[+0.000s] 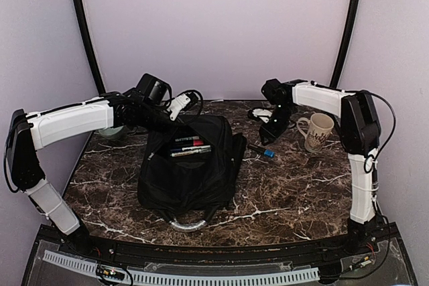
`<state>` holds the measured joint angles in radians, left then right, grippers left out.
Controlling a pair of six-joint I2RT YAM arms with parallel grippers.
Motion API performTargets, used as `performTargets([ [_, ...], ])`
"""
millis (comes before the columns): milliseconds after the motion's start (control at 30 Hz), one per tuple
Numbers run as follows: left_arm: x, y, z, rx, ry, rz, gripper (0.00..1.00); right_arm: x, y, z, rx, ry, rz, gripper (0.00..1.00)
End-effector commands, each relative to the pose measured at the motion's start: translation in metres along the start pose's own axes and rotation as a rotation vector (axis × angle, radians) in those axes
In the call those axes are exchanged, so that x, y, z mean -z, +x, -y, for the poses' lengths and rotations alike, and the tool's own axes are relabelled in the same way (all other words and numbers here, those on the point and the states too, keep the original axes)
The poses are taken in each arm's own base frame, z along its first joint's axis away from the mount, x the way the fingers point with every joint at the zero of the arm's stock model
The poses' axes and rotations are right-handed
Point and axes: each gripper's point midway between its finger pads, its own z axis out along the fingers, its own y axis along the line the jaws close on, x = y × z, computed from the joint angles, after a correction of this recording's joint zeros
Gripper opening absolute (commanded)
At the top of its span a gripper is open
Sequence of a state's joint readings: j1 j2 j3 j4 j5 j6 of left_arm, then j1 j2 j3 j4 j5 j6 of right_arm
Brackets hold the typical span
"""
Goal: Pack the student bag
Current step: Pick up the pen from the center of the board.
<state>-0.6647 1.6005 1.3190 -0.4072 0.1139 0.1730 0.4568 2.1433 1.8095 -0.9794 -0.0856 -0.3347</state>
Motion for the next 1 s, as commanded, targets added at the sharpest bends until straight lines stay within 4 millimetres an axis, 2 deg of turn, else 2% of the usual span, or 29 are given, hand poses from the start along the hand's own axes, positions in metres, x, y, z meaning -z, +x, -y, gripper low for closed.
performTargets([
  [0, 0.023, -0.039, -0.011, 0.006, -0.039, 0.136, 0.0, -0.016, -0.007, 0.003, 0.031, 0.064, -0.018, 0.47],
  [500, 0.023, -0.038, -0.01, 0.004, -0.032, 0.132, 0.0, -0.046, -0.004, -0.005, 0.095, 0.118, -0.082, 0.44],
  [967, 0.022, -0.037, -0.01, -0.001, -0.031, 0.129, 0.0, -0.051, -0.002, -0.013, 0.108, 0.123, -0.115, 0.34],
])
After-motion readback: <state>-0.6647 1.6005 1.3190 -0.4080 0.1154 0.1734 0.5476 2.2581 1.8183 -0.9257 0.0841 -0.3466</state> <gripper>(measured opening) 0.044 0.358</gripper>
